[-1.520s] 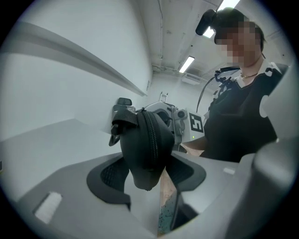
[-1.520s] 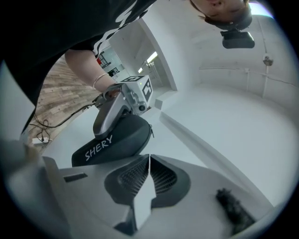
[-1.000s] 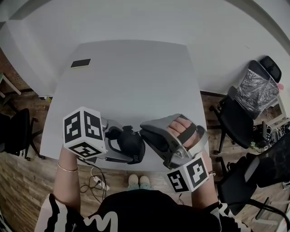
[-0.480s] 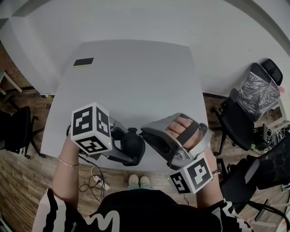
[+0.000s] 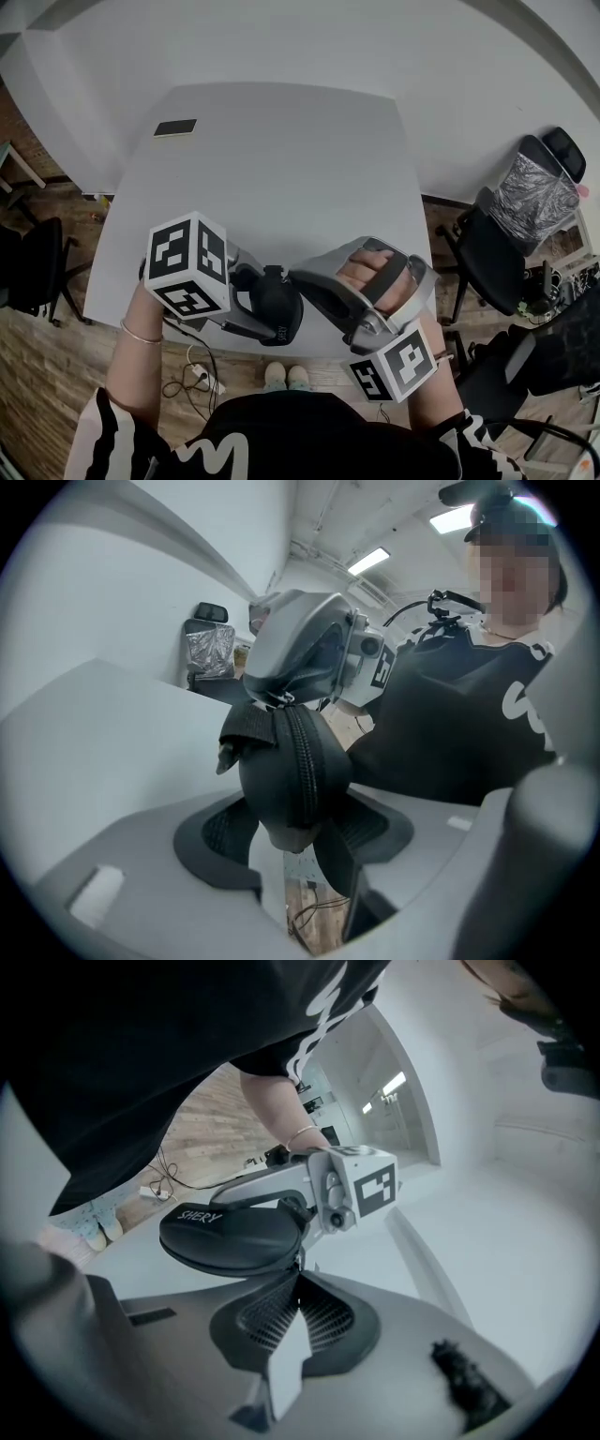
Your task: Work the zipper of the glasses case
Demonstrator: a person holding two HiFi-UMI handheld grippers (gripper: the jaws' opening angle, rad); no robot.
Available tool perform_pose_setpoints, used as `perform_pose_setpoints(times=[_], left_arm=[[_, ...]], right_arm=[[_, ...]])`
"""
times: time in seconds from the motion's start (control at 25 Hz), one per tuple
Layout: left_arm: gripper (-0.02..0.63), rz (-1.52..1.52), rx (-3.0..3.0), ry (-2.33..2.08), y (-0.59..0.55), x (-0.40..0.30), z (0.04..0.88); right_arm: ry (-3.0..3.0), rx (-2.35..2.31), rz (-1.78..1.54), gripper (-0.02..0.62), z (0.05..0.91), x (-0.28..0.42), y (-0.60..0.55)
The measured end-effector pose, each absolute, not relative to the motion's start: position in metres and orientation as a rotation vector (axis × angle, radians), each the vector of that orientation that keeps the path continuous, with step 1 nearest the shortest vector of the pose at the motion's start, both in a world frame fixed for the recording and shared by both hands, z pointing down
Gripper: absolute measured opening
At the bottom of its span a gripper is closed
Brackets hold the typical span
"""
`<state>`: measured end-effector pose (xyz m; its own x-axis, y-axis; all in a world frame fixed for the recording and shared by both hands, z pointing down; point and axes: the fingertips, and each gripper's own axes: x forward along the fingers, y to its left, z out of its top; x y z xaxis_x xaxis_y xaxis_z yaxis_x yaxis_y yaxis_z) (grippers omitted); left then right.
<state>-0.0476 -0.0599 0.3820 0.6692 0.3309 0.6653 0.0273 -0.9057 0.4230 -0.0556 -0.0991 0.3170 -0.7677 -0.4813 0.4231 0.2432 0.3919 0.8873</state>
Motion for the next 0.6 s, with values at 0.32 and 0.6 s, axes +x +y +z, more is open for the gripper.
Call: perform_pose_setpoints(times=[0.32,0.6], left_arm=[[0.265,0.653,2.839,0.157,-0.079,-0.039,0.35],[0.374,0.215,3.049,-0.093,-0.102,-0.034,0.304]], right_arm=[[-2.041,0.378,-1.483,0.006,0.286,-0.055,-0.109],[-2.103,0.484,-1.53,0.006,0.259,-0.048,-0.113]])
